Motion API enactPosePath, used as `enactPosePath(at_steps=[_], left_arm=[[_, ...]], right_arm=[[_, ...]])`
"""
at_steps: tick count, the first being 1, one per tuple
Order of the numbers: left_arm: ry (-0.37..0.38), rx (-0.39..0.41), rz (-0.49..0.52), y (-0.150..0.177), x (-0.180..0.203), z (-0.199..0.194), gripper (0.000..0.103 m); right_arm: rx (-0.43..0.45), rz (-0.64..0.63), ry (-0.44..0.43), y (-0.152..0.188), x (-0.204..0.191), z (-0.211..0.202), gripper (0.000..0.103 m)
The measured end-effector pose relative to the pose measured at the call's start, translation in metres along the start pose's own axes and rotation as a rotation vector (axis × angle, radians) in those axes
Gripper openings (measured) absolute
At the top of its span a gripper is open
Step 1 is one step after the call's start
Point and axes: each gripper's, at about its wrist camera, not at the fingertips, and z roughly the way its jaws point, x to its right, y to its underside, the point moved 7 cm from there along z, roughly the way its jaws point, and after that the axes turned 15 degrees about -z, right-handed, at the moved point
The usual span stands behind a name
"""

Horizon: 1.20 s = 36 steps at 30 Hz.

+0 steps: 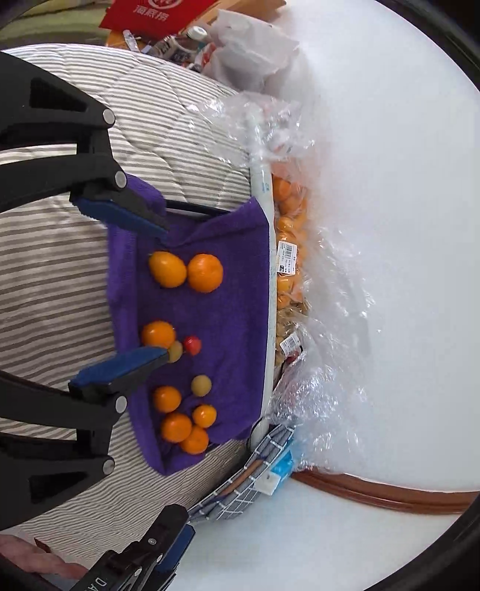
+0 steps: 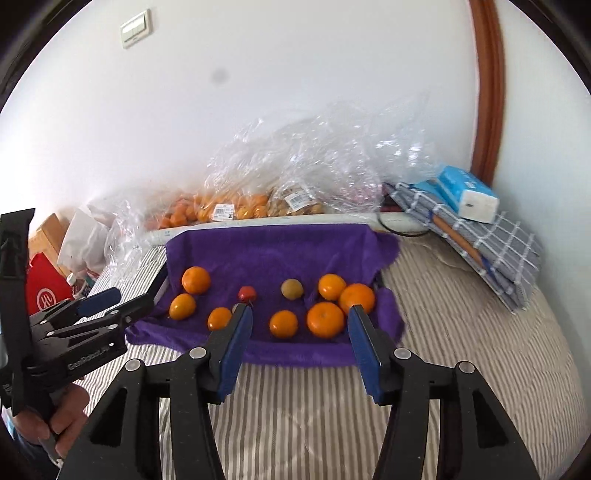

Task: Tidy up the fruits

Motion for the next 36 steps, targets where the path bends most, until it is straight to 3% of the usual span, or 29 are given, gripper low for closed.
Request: enactPosePath(at_steps=[5, 9, 13, 17, 36], left_arm=[[-0.003, 0.057, -0.006, 0.016, 0.005, -0.041, 0.077], [0.007, 0.095, 0.008, 0.030, 0.013, -0.070, 0.079], [-0.006, 0.143, 0.012, 0.037, 0.016, -0.093, 0.083], [-0.001, 0.143, 0.009, 0.041, 0.021, -0.102, 0.084], [-0.018, 0.156, -0.003, 0.050, 0.021, -0.114, 0.084]], right_arm=[[0.012, 0.022, 0.011, 0.020, 0.003, -0.043, 0.054], [0.042, 0.021, 0.038, 0.035, 0.006, -0.069, 0.080], [0.070, 0.016, 0.051, 0.045, 0.007, -0.090, 0.096], [0.058, -0.005, 0.095, 0.052, 0.008, -0.096, 0.097], [0.066, 0.005, 0.086, 0.065, 0.010, -0.110, 0.098]])
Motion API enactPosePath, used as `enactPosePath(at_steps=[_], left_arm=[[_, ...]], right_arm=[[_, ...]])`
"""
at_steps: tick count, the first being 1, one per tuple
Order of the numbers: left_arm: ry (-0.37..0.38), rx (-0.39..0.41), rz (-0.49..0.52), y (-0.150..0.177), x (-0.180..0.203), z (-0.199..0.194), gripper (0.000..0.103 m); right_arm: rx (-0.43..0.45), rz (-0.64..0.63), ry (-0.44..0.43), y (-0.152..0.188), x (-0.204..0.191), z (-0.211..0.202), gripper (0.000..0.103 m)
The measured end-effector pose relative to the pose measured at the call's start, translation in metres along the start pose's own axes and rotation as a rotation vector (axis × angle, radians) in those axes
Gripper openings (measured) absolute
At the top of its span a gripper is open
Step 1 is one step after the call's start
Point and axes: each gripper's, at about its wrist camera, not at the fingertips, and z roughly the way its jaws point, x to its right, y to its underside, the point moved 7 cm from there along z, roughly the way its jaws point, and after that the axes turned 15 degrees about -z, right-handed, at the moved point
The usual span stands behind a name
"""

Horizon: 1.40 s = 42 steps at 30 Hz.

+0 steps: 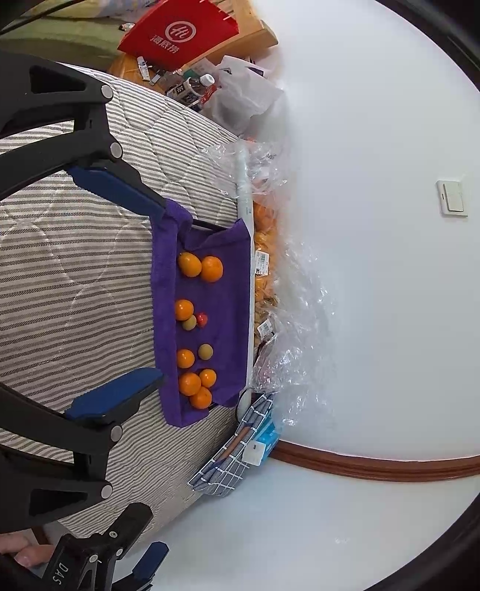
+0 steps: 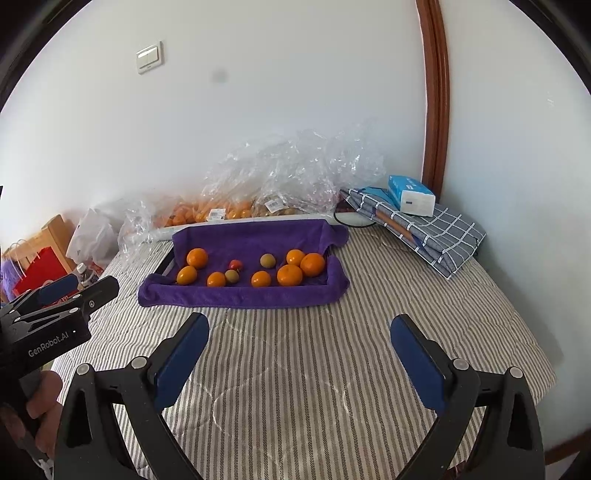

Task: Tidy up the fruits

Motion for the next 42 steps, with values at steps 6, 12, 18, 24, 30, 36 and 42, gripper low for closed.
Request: enactPosePath(at_steps=[6, 12, 18, 24, 30, 36, 42], left_arm=[[-0.003, 0.013, 0.011, 0.000, 0.002, -0.005, 0.084], [0.005, 0.018, 0.013, -0.002, 0.004, -0.008, 0.084], [0.008, 0.015, 0.013, -0.001, 0.005, -0.009, 0.084], [0.008, 0.017, 0.011, -0.002, 0.005, -0.009, 0.084], [0.006, 0.018, 0.009, -0.003, 0.005, -0.008, 0.084], [0.004, 0.022, 0.010, -0.003, 0.004, -0.008, 0.084], [0.009, 0.019, 0.009, -0.003, 0.005, -0.008, 0.084]], right_arm=[[0.011, 0.006, 0.000, 0.001, 0.003, -0.006, 0.098], [0.019, 0.010, 0.007, 0.000, 0.006, -0.011, 0.098], [0.022, 0.013, 0.007, -0.001, 0.007, -0.013, 0.098], [0.025, 0.020, 0.005, -0.001, 0.009, -0.013, 0.098], [0.025, 0.022, 0.001, 0.000, 0.009, -0.013, 0.098], [0.027, 0.023, 0.001, 0.000, 0.009, -0.014, 0.098], [0.024, 0.022, 0.003, 0.001, 0.010, -0.014, 0.098]])
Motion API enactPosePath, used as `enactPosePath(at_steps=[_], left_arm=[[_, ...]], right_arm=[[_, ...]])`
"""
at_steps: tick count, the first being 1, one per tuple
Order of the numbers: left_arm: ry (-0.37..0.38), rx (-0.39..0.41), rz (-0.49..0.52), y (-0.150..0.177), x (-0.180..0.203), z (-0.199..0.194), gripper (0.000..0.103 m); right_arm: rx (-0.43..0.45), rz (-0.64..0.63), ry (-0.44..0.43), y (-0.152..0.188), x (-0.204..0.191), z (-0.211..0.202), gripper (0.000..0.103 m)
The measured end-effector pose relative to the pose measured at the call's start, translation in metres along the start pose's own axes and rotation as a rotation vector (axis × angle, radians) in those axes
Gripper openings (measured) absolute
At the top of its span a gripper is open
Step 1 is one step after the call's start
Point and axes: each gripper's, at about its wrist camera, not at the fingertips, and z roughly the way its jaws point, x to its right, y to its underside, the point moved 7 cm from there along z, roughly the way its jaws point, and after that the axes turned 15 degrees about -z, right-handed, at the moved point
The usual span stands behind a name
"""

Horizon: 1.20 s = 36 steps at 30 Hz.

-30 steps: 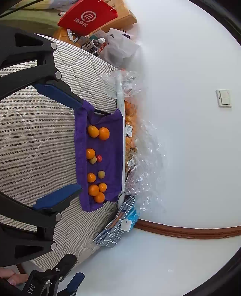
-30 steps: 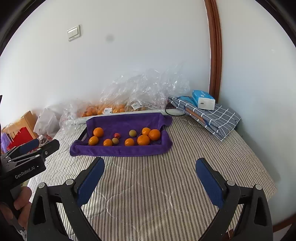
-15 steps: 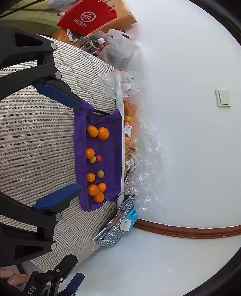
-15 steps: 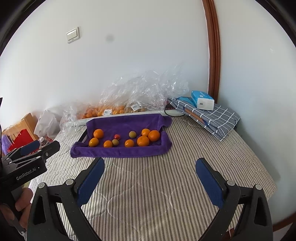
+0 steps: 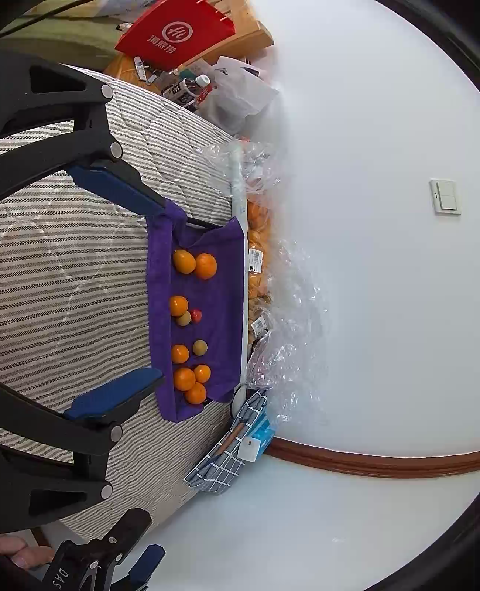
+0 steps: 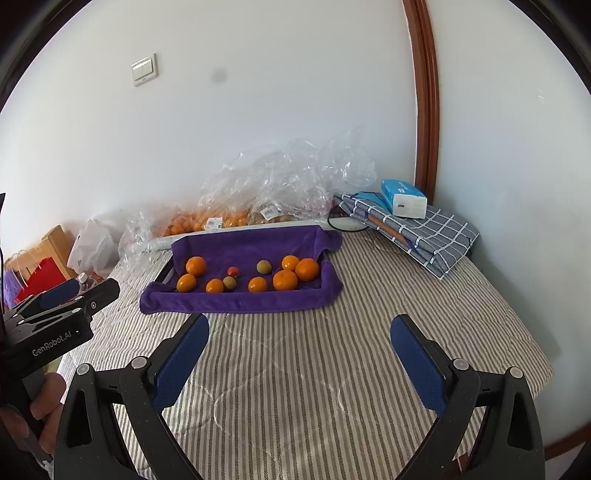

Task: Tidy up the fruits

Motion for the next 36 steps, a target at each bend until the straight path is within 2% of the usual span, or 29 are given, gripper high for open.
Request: enactPosePath(at_steps=[36], left_arm=[[0.003, 0.006, -0.001, 0.0000, 0.0023, -0.0045, 0.084]], right_arm=[[0.007, 0.011, -0.014, 0.0002, -0.0003, 0.0004, 0.098]])
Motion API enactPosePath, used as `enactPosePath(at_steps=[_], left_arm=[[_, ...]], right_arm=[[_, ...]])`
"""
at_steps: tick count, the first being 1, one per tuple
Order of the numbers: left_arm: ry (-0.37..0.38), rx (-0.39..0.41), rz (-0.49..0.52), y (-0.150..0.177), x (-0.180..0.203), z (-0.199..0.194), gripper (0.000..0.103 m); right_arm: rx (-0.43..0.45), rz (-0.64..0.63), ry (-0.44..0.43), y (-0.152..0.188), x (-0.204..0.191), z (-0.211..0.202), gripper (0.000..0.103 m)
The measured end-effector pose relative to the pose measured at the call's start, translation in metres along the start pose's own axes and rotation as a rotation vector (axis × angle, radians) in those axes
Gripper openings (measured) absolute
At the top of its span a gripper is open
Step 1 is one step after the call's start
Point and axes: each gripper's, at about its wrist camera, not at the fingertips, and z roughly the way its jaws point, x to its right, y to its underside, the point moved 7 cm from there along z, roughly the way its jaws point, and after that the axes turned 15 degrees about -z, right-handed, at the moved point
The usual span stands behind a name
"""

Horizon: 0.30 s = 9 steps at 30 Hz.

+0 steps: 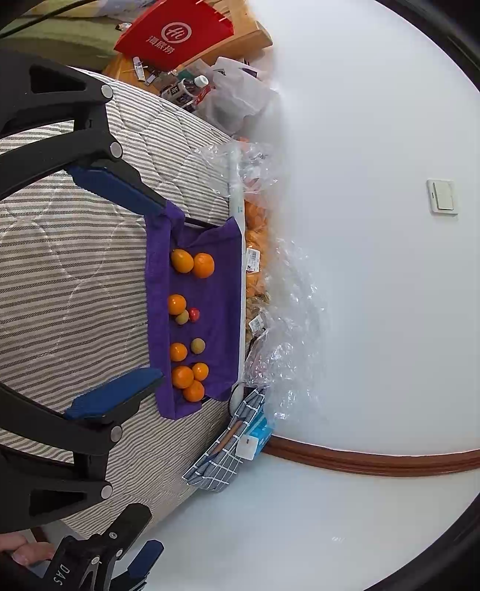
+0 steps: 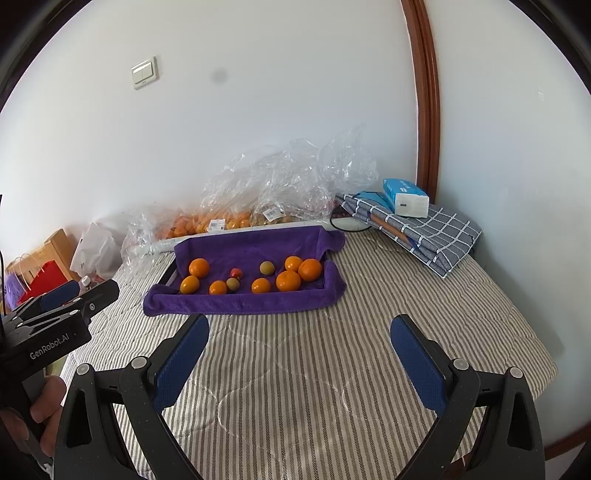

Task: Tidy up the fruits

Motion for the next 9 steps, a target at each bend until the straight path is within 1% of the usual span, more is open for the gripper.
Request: enactPosePath(at_steps=[9], left_arm=[[0.002, 0.009, 0.004, -0.0005, 0.0017, -0.0021, 0.085]], right_arm=[[-0.001, -0.001, -0.005, -0.0006, -0.0019, 0.0009, 0.098]])
